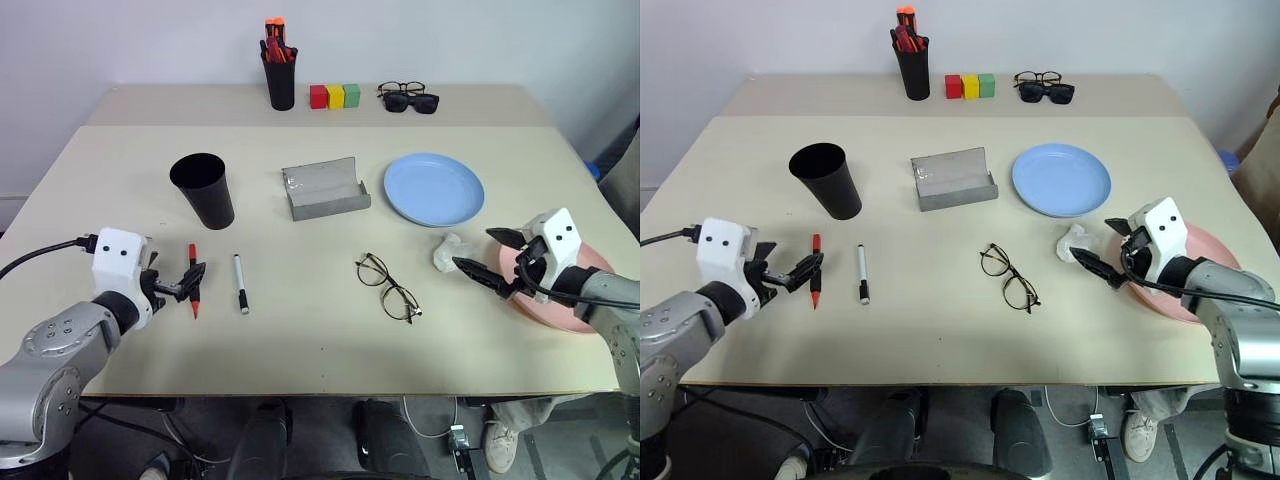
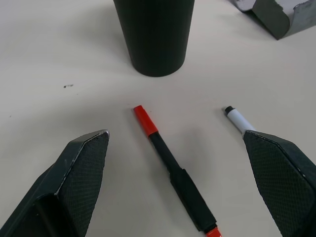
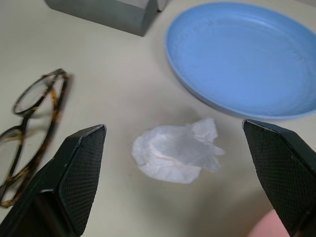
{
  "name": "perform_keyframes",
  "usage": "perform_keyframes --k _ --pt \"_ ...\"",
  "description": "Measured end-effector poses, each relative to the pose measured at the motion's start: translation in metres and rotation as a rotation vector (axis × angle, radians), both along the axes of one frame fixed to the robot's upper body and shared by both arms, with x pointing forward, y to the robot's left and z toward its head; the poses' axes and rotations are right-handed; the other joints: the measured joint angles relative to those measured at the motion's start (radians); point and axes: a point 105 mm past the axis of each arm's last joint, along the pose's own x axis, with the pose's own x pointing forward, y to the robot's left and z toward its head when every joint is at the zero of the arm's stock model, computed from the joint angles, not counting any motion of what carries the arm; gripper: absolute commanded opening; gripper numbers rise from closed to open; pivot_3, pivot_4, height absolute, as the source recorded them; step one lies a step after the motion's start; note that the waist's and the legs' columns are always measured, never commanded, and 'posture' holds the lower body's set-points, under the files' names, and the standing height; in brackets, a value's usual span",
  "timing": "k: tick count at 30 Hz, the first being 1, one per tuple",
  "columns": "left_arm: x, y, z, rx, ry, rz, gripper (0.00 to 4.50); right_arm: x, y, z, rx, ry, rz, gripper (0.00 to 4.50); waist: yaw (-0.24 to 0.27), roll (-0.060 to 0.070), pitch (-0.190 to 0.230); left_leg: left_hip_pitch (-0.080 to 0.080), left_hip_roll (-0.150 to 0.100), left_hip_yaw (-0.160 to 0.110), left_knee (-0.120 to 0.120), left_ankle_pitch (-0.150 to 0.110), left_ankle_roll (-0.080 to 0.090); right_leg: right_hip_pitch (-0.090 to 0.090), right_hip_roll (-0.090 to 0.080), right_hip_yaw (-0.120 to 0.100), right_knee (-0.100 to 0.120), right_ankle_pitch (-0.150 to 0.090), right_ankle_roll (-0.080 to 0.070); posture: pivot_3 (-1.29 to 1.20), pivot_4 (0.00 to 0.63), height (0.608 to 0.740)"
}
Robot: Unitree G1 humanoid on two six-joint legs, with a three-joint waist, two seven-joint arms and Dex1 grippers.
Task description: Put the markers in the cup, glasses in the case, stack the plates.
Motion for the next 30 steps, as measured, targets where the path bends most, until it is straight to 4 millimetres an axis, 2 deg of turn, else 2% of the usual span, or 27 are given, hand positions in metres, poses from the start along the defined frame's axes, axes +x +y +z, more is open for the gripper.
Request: perform_keyframes --k 10,17,30 --pt "0.007 0.008 0.003 -0.003 -0.016 0.025 4.45 -0.001 0.003 0.002 0.001 -0.006 0.004 4.50 0.000 0.000 0.000 0.000 0.000 0.000 0.000 0.000 0.000 0.000 0.000 0.000 0.000 0.000 0.000 0.00 0.150 0.740" --pt "0.014 0.001 0.007 -0.013 -0.037 0.022 4.45 -0.001 0.025 0.008 0.007 -0.016 0.078 4.50 0.001 0.000 0.000 0.000 0.000 0.000 0.000 0.000 0.000 0.000 0.000 0.000 0.000 0.000 0.000 0.00 0.150 0.740" --pt "0.020 0.000 0.013 -0.006 -0.050 0.040 4.45 0.000 0.048 0.002 0.049 -0.009 0.123 4.50 -0.002 0.000 0.000 0.000 0.000 0.000 0.000 0.000 0.000 0.000 0.000 0.000 0.000 0.000 0.000 0.00 0.150 0.740"
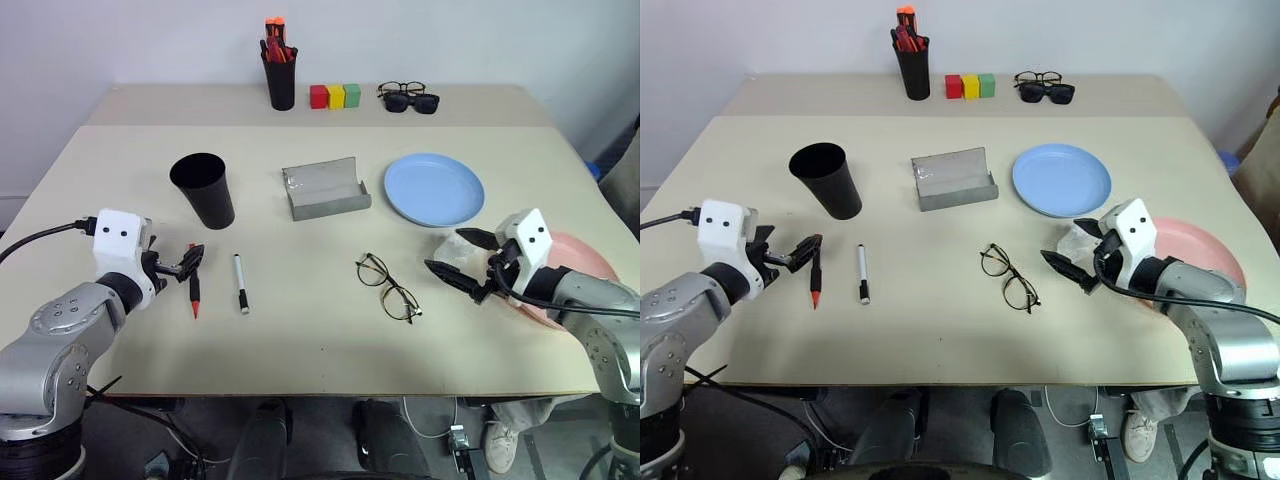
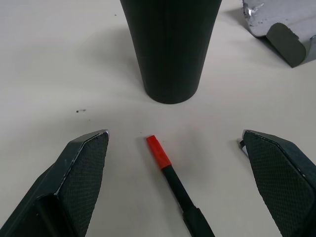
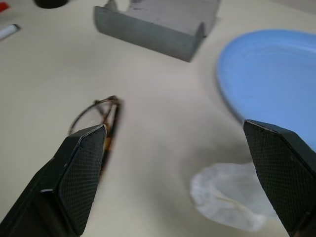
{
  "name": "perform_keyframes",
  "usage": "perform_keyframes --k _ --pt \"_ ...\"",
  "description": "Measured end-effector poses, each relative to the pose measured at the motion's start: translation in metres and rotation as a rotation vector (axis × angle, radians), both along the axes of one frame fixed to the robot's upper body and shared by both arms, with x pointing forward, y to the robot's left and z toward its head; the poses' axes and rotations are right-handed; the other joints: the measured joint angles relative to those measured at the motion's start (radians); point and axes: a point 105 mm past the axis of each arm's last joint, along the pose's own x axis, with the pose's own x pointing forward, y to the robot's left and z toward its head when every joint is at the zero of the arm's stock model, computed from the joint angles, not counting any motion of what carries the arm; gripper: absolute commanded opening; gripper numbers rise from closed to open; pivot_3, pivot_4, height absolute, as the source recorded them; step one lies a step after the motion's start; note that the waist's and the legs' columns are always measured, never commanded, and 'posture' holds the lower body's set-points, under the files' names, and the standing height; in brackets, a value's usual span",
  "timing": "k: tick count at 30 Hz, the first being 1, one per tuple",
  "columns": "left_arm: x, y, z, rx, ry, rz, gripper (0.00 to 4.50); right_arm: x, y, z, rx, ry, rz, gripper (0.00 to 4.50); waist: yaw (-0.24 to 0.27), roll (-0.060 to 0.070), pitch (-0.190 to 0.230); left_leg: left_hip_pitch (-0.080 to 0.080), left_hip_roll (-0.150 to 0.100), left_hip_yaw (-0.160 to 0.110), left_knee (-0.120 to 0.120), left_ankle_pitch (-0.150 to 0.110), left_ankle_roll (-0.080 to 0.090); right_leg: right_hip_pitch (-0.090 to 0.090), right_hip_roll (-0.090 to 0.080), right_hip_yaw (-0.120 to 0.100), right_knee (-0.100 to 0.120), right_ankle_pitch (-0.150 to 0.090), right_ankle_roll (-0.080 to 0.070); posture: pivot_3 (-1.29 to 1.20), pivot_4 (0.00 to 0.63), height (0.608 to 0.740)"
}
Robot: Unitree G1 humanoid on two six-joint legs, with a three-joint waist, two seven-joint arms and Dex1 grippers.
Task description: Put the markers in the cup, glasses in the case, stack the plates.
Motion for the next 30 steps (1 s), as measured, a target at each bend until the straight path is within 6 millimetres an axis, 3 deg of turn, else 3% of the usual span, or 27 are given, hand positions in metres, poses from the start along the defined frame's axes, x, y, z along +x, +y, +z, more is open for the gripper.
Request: perform_keyframes --k 8,14,18,23,27,30 --pt "-0.009 0.010 -0.001 0.013 0.005 0.052 4.45 0.016 0.015 0.007 0.023 -0.032 0.053 4.50 0.001 0.000 0.000 0.000 0.000 0.000 0.000 0.000 0.000 0.000 0.000 0.000 0.000 0.000 0.000 0.00 0.150 0.740" --pt "-0.013 0.016 -0.006 0.007 0.018 0.098 4.45 0.020 0.026 -0.001 0.034 -0.017 0.070 4.50 0.002 0.000 0.000 0.000 0.000 0.000 0.000 0.000 0.000 0.000 0.000 0.000 0.000 0.000 0.000 0.00 0.150 0.740" --pt "-0.003 0.014 -0.003 -0.051 0.018 0.169 4.45 0.021 0.066 0.015 0.034 -0.076 0.188 4.50 -0.003 0.000 0.000 0.001 0.000 0.000 0.001 0.000 0.000 0.000 0.000 0.000 0.003 0.000 0.001 0.00 0.150 0.740" --pt "0.006 0.005 -0.027 -0.142 0.152 0.281 4.45 -0.001 0.135 0.019 0.072 -0.097 0.409 4.50 -0.001 -0.001 0.000 0.000 0.000 -0.001 0.001 0.000 0.000 -0.003 0.000 0.000 0.009 0.001 0.003 0.00 0.150 0.740" --pt "0.013 0.001 -0.026 -0.174 0.188 0.311 4.45 -0.011 0.161 0.015 0.100 -0.086 0.470 4.50 0.000 -0.002 -0.001 0.000 -0.001 -0.002 0.002 0.000 0.000 -0.003 0.000 0.000 0.009 0.001 0.003 0.00 0.150 0.740" --pt "0.018 -0.002 -0.030 -0.181 0.252 0.323 4.45 -0.015 0.170 0.012 0.103 -0.081 0.490 4.50 0.000 -0.002 -0.001 0.001 -0.001 -0.002 0.002 0.000 0.000 -0.003 0.000 -0.001 0.010 0.001 0.003 0.00 0.150 0.740"
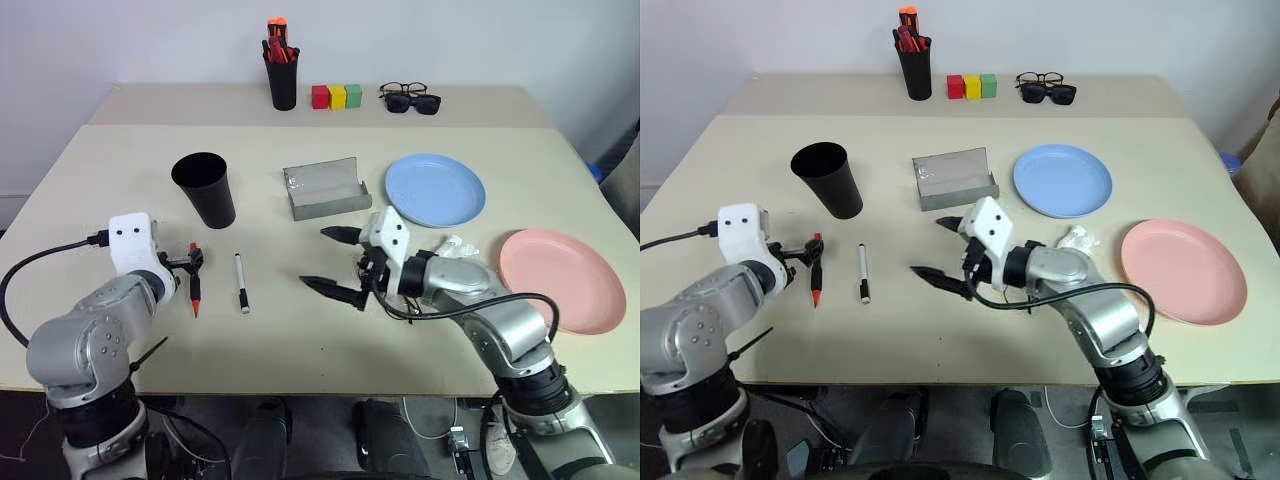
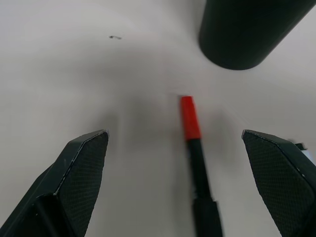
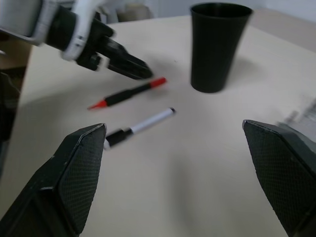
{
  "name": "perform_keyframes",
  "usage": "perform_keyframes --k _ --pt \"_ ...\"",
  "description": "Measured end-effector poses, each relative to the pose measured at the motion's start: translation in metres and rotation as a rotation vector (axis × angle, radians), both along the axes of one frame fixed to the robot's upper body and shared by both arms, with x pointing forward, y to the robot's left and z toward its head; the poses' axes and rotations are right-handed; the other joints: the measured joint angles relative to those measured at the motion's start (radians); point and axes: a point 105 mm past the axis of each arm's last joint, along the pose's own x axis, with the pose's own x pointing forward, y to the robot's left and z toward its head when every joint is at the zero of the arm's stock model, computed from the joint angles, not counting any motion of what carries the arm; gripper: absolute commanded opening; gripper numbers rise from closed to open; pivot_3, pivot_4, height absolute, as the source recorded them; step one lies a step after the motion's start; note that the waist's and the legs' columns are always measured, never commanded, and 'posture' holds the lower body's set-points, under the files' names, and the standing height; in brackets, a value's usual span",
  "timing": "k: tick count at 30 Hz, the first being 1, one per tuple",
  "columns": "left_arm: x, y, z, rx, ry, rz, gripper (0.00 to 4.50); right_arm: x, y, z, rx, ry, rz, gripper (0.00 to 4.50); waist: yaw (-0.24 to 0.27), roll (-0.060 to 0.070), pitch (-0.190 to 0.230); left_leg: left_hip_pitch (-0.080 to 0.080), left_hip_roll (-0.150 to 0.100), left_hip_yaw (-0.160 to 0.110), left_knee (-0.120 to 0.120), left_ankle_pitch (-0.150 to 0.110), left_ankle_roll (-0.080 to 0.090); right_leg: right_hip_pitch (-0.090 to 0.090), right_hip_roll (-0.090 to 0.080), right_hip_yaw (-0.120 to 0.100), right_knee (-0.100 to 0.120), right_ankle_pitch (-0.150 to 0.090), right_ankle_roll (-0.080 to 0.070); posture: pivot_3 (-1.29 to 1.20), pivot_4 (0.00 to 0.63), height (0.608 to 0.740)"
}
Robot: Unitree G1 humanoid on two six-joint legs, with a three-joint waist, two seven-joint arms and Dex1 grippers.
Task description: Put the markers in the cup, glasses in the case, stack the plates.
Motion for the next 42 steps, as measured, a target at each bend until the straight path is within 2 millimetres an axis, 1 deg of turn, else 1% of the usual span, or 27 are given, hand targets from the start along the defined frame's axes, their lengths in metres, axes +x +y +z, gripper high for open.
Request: perform_keyframes --k 4,6,7,9,12,13,14,15,19,21,22,24,25,27,28,29,30,31,33,34,36,39,42 --pt "0.004 -0.001 -0.015 -0.035 0.136 0.003 4.45 -0.001 0.003 0.000 0.005 -0.001 0.000 4.50 -0.005 0.000 0.000 0.000 0.000 0.000 0.000 0.000 0.000 0.000 0.000 0.000 0.001 0.000 0.000 0.00 0.150 0.740" --pt "0.007 0.000 -0.014 -0.040 0.143 0.004 3.94 -0.001 0.002 -0.001 0.002 0.001 -0.002 4.50 -0.004 0.000 0.000 0.001 0.000 0.000 0.000 0.000 0.000 -0.001 0.000 0.000 0.001 0.000 0.000 0.00 0.150 0.740" --pt "0.008 0.002 -0.014 -0.039 0.147 0.016 3.64 -0.001 0.002 -0.002 -0.001 0.000 -0.005 4.50 -0.003 0.000 0.000 0.001 0.000 0.000 0.000 0.000 0.000 0.000 0.000 0.000 0.002 0.000 0.000 0.00 0.150 0.740" --pt "0.009 0.006 -0.014 -0.040 0.153 0.040 2.72 -0.001 0.001 -0.002 -0.003 -0.001 -0.008 4.50 -0.003 0.000 0.000 0.001 0.000 0.000 0.000 0.000 -0.001 0.000 0.000 0.000 0.001 0.000 0.000 0.00 0.150 0.740" --pt "0.010 0.011 -0.015 -0.028 0.160 0.070 1.19 0.000 0.001 -0.002 -0.007 -0.008 -0.012 4.50 -0.002 0.000 0.000 0.001 0.000 0.000 -0.001 0.000 -0.001 0.000 0.000 0.000 0.001 0.000 0.000 0.00 0.150 0.740" --pt "0.011 0.013 -0.015 -0.024 0.156 0.082 0.56 0.000 0.001 -0.002 -0.007 -0.010 -0.012 4.50 0.000 0.000 0.000 0.001 0.000 0.000 -0.001 0.000 -0.001 0.000 0.000 0.000 0.001 0.000 0.000 0.00 0.150 0.740" --pt "0.011 0.014 -0.015 -0.023 0.155 0.087 0.20 0.000 0.001 -0.002 -0.007 -0.010 -0.012 4.50 0.001 0.000 0.000 0.001 0.000 0.000 -0.001 0.000 -0.001 0.000 0.000 0.000 0.001 0.000 0.000 0.00 0.150 0.740" --pt "0.011 0.015 -0.015 -0.034 0.148 0.093 0.09 0.000 0.001 -0.001 -0.007 -0.013 -0.012 4.50 0.001 0.000 0.000 0.001 -0.001 0.000 -0.001 0.000 -0.001 0.000 -0.001 0.000 0.001 0.000 0.000 0.00 0.150 0.740" --pt "0.015 0.018 -0.014 -0.051 0.103 0.131 0.09 0.000 0.001 -0.001 -0.009 -0.024 -0.009 4.50 0.001 0.000 0.000 0.001 -0.001 0.000 -0.001 0.001 -0.001 0.000 -0.001 0.000 0.001 0.000 0.000 0.00 0.150 0.740" --pt "0.022 0.028 -0.005 -0.008 -0.005 0.174 0.09 0.000 0.001 0.000 -0.011 -0.030 -0.004 4.50 -0.001 -0.001 0.000 0.000 -0.001 0.000 -0.001 0.001 -0.002 -0.001 -0.001 0.000 0.001 0.000 0.000 0.00 0.150 0.740" --pt "0.026 0.035 0.006 0.035 -0.086 0.205 0.09 0.001 0.001 0.001 -0.013 -0.034 -0.006 4.50 -0.003 -0.001 0.001 0.000 0.000 0.000 -0.001 0.001 -0.002 -0.002 -0.001 0.000 0.001 0.000 0.000 0.00 0.150 0.740" --pt "0.031 0.057 0.048 0.139 -0.323 0.302 0.09 0.004 0.000 0.002 -0.016 -0.042 -0.008 4.50 -0.002 -0.002 0.001 -0.002 0.000 0.000 -0.002 0.002 -0.004 -0.005 0.000 0.000 0.001 0.000 -0.001 0.00 0.150 0.740" --pt "0.031 0.065 0.074 0.152 -0.450 0.340 0.09 0.006 0.000 0.003 -0.018 -0.049 -0.012 4.50 0.000 -0.002 0.001 -0.002 0.000 0.000 -0.002 0.002 -0.004 -0.005 -0.001 0.000 0.001 0.000 -0.001 0.00 0.150 0.740" --pt "0.030 0.070 0.121 0.141 -0.688 0.345 0.09 0.010 0.002 0.008 -0.003 -0.066 -0.019 4.50 0.002 -0.003 0.001 -0.003 0.000 0.000 -0.002 0.002 -0.004 -0.004 -0.001 0.000 0.001 0.000 0.000 0.00 0.150 0.740" --pt "0.030 0.064 0.148 0.162 -0.816 0.301 0.09 0.016 0.004 0.013 0.019 -0.081 -0.033 4.50 0.003 -0.003 0.001 -0.003 -0.001 0.000 -0.002 0.002 -0.004 -0.004 -0.001 0.000 0.000 0.000 0.000 0.00 0.150 0.740" --pt "0.030 0.059 0.161 0.180 -0.876 0.271 0.09 0.020 0.005 0.017 0.040 -0.088 -0.051 4.50 0.003 -0.003 0.001 -0.003 -0.001 0.000 -0.002 0.002 -0.004 -0.004 -0.001 0.000 0.000 0.000 0.000 0.00 0.150 0.740" --pt "0.033 0.050 0.175 0.203 -0.938 0.222 0.09 0.026 0.008 0.024 0.066 -0.104 -0.075 4.50 0.004 -0.003 0.001 -0.003 -0.001 0.000 -0.002 0.002 -0.004 -0.004 -0.001 0.000 0.000 0.000 0.000 0.00 0.150 0.740" --pt "0.038 0.039 0.185 0.220 -0.983 0.171 0.09 0.032 0.010 0.030 0.096 -0.119 -0.098 4.50 0.005 -0.003 0.001 -0.002 -0.001 0.000 -0.002 0.002 -0.004 -0.003 -0.001 0.000 0.000 0.000 0.000 0.00 0.150 0.740" --pt "0.059 0.018 0.189 0.207 -1.009 0.078 0.09 0.043 0.012 0.041 0.150 -0.132 -0.154 4.50 0.005 -0.003 0.000 -0.002 -0.001 0.000 -0.002 0.002 -0.004 -0.003 -0.001 0.000 0.001 0.000 0.000 0.00 0.150 0.740" --pt "0.069 0.008 0.186 0.198 -1.010 0.038 0.09 0.046 0.013 0.044 0.171 -0.134 -0.172 4.50 0.004 -0.003 0.000 -0.002 -0.001 0.000 -0.002 0.002 -0.004 -0.003 -0.001 0.000 0.001 0.001 0.000 0.00 0.150 0.740" --pt "0.086 -0.011 0.171 0.181 -0.985 -0.027 0.09 0.049 0.014 0.045 0.185 -0.129 -0.190 4.50 -0.001 -0.003 0.000 -0.003 -0.001 0.000 -0.002 0.002 -0.004 -0.004 -0.001 0.000 0.001 0.001 0.000 0.00 0.150 0.740" --pt "0.098 -0.024 0.150 0.162 -0.944 -0.070 0.09 0.051 0.012 0.042 0.180 -0.129 -0.214 4.50 -0.010 -0.003 0.000 -0.003 -0.001 0.000 -0.003 0.002 -0.004 -0.007 0.000 0.001 0.002 0.001 0.000 0.00 0.150 0.740" --pt "0.100 -0.029 0.139 0.199 -0.941 -0.084 0.09 0.051 0.009 0.036 0.177 -0.114 -0.238 4.50 -0.019 -0.003 0.001 -0.003 -0.001 0.000 -0.004 0.002 -0.004 -0.007 0.000 0.001 0.003 0.001 0.000 0.00 0.150 0.740"
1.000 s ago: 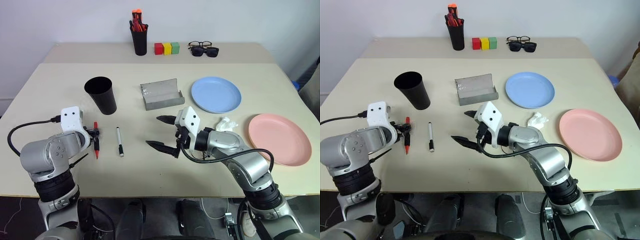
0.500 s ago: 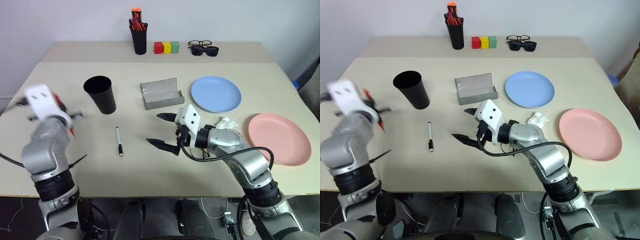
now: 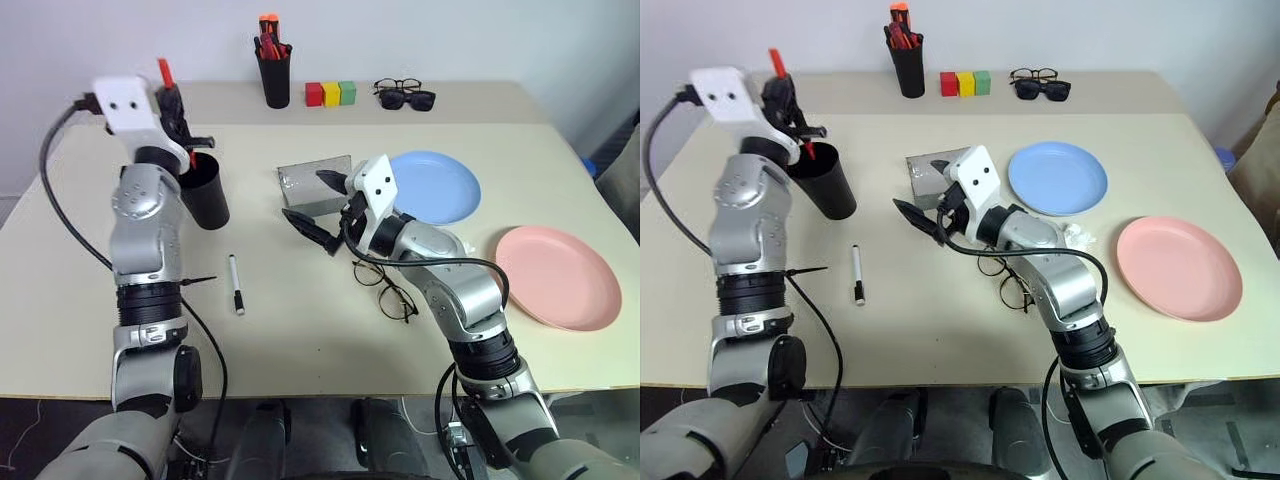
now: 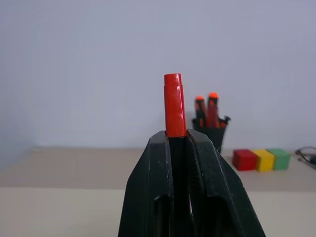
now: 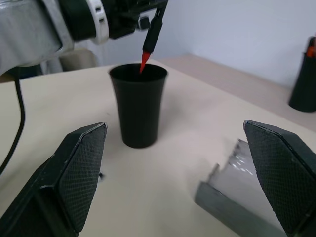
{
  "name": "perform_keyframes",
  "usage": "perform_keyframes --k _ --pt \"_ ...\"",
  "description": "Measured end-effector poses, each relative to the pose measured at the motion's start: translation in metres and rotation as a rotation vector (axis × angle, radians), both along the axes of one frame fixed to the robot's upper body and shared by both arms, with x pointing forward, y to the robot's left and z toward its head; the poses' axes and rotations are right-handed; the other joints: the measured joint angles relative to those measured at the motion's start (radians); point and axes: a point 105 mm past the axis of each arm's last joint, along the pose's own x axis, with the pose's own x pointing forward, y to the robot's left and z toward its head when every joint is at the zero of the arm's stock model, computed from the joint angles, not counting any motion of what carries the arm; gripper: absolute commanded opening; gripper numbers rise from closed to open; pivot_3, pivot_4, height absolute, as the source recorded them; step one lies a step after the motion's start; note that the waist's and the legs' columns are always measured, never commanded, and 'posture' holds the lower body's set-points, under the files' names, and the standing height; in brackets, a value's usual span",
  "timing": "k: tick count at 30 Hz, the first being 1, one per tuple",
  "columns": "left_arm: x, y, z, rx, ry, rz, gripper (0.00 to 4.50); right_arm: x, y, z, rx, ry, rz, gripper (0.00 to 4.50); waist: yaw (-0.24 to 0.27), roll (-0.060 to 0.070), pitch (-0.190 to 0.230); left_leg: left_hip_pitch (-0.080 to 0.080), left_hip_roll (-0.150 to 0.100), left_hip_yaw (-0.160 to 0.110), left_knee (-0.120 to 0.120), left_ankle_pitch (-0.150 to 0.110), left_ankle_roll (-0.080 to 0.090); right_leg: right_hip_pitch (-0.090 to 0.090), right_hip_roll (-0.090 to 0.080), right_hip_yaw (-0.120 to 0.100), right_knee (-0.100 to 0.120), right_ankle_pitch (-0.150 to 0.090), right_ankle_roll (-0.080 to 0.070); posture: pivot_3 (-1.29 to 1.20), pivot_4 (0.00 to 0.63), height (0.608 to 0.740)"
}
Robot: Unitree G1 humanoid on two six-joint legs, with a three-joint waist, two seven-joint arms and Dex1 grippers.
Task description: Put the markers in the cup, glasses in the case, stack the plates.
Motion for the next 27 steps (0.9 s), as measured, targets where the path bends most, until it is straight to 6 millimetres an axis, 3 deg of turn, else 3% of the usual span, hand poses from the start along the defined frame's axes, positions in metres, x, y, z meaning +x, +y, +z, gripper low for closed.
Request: perform_keyframes --k 3,6,9,14,19,20,23,27 --pt "0.001 0.004 -0.016 0.013 0.030 0.025 0.09 0.000 -0.001 -0.002 0.004 0.007 -0.013 4.50 -0.007 0.000 0.000 0.000 0.000 0.000 0.001 0.000 0.000 0.001 0.000 0.000 0.001 0.000 0.000 0.00 0.150 0.740" --pt "0.002 0.008 -0.029 0.024 0.056 0.049 1.16 -0.001 -0.002 -0.002 0.007 0.008 -0.019 4.50 -0.007 0.000 0.000 0.000 0.000 0.000 0.002 0.000 0.000 0.001 0.000 0.000 0.001 0.000 0.000 0.00 0.150 0.740" --pt "0.002 0.011 -0.033 0.020 0.061 0.072 2.57 -0.001 -0.002 -0.003 0.006 0.010 -0.021 4.50 -0.007 0.000 0.000 0.000 0.000 0.000 0.002 0.000 0.000 0.001 0.000 0.000 0.001 0.000 0.000 0.00 0.150 0.740" --pt "-0.004 0.013 -0.027 -0.038 0.025 0.061 2.57 -0.001 -0.002 -0.003 0.005 0.010 -0.016 4.50 -0.008 0.000 0.000 0.000 0.000 0.000 0.001 0.000 0.000 0.001 0.000 0.000 0.001 0.000 0.000 0.00 0.150 0.740" --pt "-0.043 0.013 0.009 -0.073 -0.128 -0.045 2.57 -0.001 -0.003 -0.003 -0.002 0.009 -0.011 4.50 -0.010 0.000 0.000 0.000 0.000 0.000 0.001 0.000 0.000 0.001 0.000 0.000 0.001 0.000 0.000 0.00 0.150 0.740" --pt "-0.056 0.010 0.008 -0.032 -0.104 -0.106 3.12 0.000 -0.005 -0.003 -0.009 0.007 -0.013 4.50 -0.012 0.001 0.000 0.001 0.000 0.000 0.001 0.000 0.000 0.001 0.000 0.001 0.001 0.000 0.000 0.00 0.150 0.740" --pt "-0.078 0.003 -0.016 0.038 0.046 -0.212 4.35 0.003 -0.014 -0.003 -0.028 0.003 -0.032 4.50 -0.010 0.001 0.000 0.001 0.000 0.000 0.001 0.000 0.000 0.002 0.000 0.001 0.001 0.000 0.000 0.00 0.150 0.740" --pt "-0.103 -0.015 -0.053 0.047 0.315 -0.360 4.43 0.005 -0.023 -0.004 -0.044 0.001 -0.043 4.50 -0.007 0.001 0.000 0.001 0.000 -0.001 0.002 0.000 0.000 0.003 0.000 0.000 0.001 0.000 0.000 0.00 0.150 0.740"
